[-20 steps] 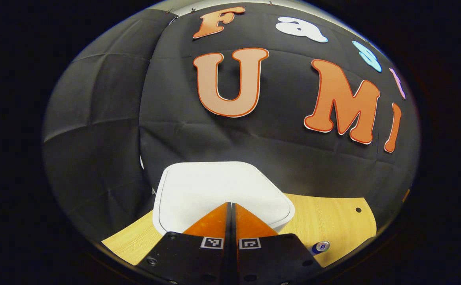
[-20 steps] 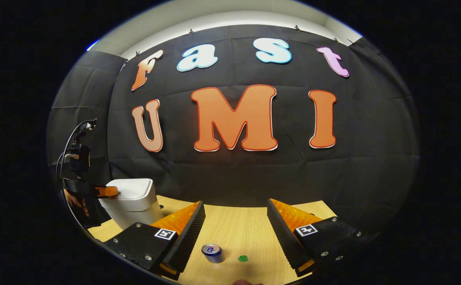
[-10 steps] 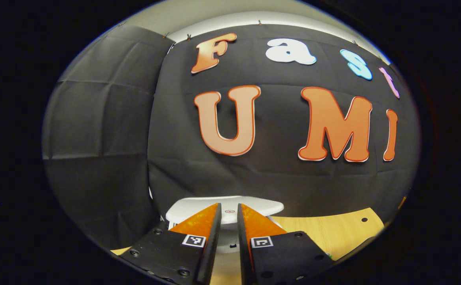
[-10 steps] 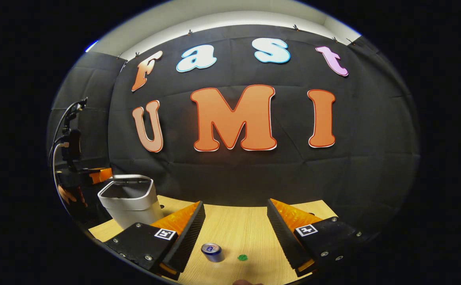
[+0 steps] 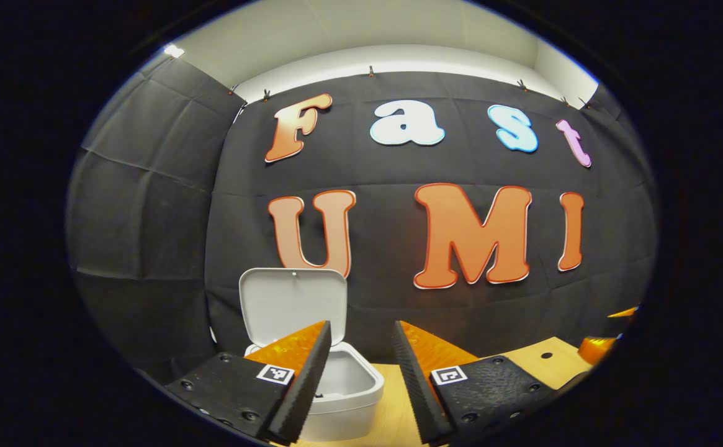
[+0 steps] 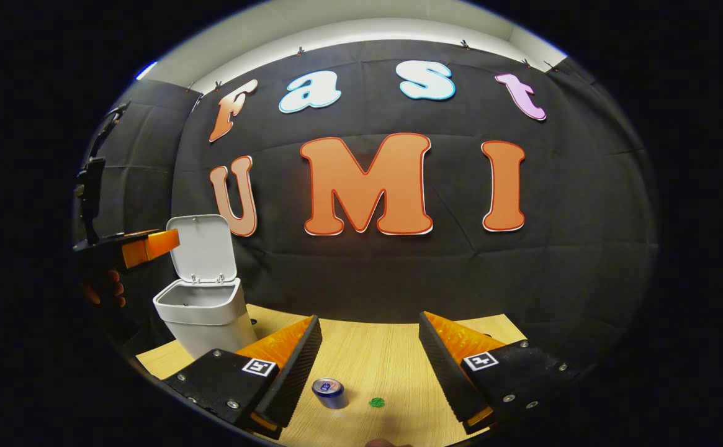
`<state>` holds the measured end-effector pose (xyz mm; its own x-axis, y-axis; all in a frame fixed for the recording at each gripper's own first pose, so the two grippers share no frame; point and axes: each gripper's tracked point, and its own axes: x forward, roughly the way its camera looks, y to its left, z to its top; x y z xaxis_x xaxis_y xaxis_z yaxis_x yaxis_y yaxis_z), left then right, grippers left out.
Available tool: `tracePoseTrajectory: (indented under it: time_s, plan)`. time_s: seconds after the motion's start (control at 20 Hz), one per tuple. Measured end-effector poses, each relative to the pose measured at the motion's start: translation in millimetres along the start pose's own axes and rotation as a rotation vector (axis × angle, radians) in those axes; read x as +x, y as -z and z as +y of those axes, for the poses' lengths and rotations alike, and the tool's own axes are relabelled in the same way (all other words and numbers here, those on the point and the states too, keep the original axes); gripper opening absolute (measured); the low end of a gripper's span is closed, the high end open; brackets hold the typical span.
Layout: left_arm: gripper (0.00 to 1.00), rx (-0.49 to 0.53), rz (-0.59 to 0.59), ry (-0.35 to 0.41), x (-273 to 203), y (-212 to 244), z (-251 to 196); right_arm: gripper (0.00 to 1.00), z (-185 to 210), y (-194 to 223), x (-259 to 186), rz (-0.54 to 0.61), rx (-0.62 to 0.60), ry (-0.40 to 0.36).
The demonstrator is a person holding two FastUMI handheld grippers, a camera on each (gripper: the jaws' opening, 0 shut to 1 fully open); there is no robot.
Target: Press the lid of the desktop garbage bin to open it, pick up the crumpled paper on the desktop and throw it into the bin, then pick up the pop can on the desktop and drop it into the bin, and finally close the garbage bin lid.
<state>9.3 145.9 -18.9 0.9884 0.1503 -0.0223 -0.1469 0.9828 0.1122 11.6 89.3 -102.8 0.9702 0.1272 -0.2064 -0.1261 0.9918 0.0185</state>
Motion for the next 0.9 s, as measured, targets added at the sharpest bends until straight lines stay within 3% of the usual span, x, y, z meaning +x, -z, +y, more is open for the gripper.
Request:
tracePoseTrajectory:
  time_s: [0.05,0.2,0.5,0.9]
  plan:
    - [0.79,-0.012,-0.002,0.028,-4,2,-11,0.93,-1,2,1,0.002,-0.002,0.0]
    - [0.94,-0.056,-0.002,0.082,-16,7,-29,0.94,-5,17,3,0.028,-0.025,0.008]
    - [0.94,-0.035,-0.013,0.104,-39,-5,-49,0.94,-5,57,10,0.067,-0.035,-0.024]
    - [0.94,0.01,-0.062,0.105,-65,-33,-63,0.94,-22,171,37,0.289,-0.012,-0.02]
